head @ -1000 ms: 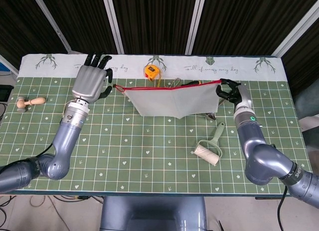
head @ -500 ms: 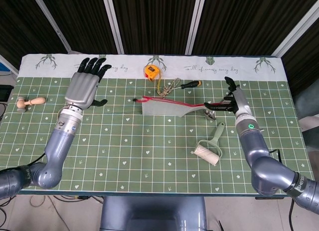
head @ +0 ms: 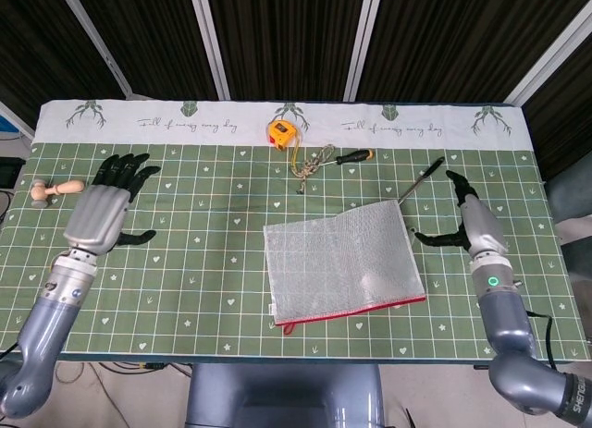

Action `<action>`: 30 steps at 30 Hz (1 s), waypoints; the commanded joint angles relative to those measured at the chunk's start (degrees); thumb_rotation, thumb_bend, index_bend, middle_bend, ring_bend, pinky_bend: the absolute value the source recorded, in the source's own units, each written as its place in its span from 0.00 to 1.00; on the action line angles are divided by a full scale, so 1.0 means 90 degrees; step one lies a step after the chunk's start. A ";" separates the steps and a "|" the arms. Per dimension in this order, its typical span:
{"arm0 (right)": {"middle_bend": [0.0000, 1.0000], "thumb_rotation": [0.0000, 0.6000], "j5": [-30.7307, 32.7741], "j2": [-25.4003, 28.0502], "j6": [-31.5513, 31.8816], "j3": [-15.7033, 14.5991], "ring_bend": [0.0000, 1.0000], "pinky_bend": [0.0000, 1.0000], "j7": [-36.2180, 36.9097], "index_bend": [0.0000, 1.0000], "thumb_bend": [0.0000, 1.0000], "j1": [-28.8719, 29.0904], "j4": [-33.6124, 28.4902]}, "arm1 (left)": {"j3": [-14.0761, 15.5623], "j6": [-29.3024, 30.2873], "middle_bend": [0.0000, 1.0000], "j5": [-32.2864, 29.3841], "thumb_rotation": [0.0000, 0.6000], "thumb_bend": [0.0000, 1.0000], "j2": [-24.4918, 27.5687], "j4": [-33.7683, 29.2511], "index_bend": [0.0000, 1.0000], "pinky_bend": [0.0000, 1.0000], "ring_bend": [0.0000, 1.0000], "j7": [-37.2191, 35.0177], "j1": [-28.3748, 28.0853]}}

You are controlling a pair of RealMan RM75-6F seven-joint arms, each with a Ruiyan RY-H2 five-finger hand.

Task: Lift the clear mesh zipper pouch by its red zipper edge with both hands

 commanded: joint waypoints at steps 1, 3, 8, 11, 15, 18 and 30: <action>0.00 1.00 -0.1510 0.0265 0.0194 -0.0872 0.00 0.19 -0.0037 0.00 0.19 -0.0721 -0.0254 | 0.0542 0.0340 0.04 0.0726 1.00 0.04 0.0307 -0.0146 0.14 0.00 0.00 -0.0452 0.0615; 0.00 1.00 -0.2469 0.0259 0.0346 -0.1340 0.00 0.19 -0.0133 0.00 0.16 -0.1044 -0.0148 | 0.0830 0.0527 0.04 0.1210 1.00 0.04 0.0324 -0.0073 0.14 0.00 0.00 -0.0575 0.0931; 0.00 1.00 -0.4945 0.0163 0.0988 -0.2484 0.00 0.19 -0.0360 0.00 0.12 -0.1854 0.0500 | 0.1571 0.1053 0.00 0.2302 1.00 0.04 0.0112 0.0253 0.10 0.00 0.00 -0.0564 0.1707; 0.00 1.00 -0.6077 0.0076 0.1445 -0.2905 0.00 0.19 -0.0236 0.00 0.12 -0.2230 0.1076 | 0.1834 0.1329 0.00 0.2691 1.00 0.04 -0.0088 0.0491 0.07 0.00 0.00 -0.0595 0.2071; 0.00 1.00 -0.6831 0.0009 0.1841 -0.3206 0.00 0.19 -0.0131 0.00 0.12 -0.2524 0.1626 | 0.1989 0.1553 0.00 0.2914 1.00 0.04 -0.0265 0.0733 0.05 0.00 0.00 -0.0654 0.2358; 0.00 1.00 -0.7548 -0.0170 0.2410 -0.3458 0.00 0.19 0.0103 0.00 0.12 -0.2883 0.2336 | 0.2100 0.1908 0.00 0.3120 1.00 0.03 -0.0526 0.1136 0.03 0.00 0.00 -0.0793 0.2723; 0.00 1.00 -0.7524 -0.0667 0.2602 -0.3244 0.00 0.19 0.0457 0.00 0.12 -0.3229 0.3065 | 0.1887 0.1805 0.00 0.3183 1.00 0.03 -0.0832 0.1949 0.02 0.00 0.00 -0.0801 0.3030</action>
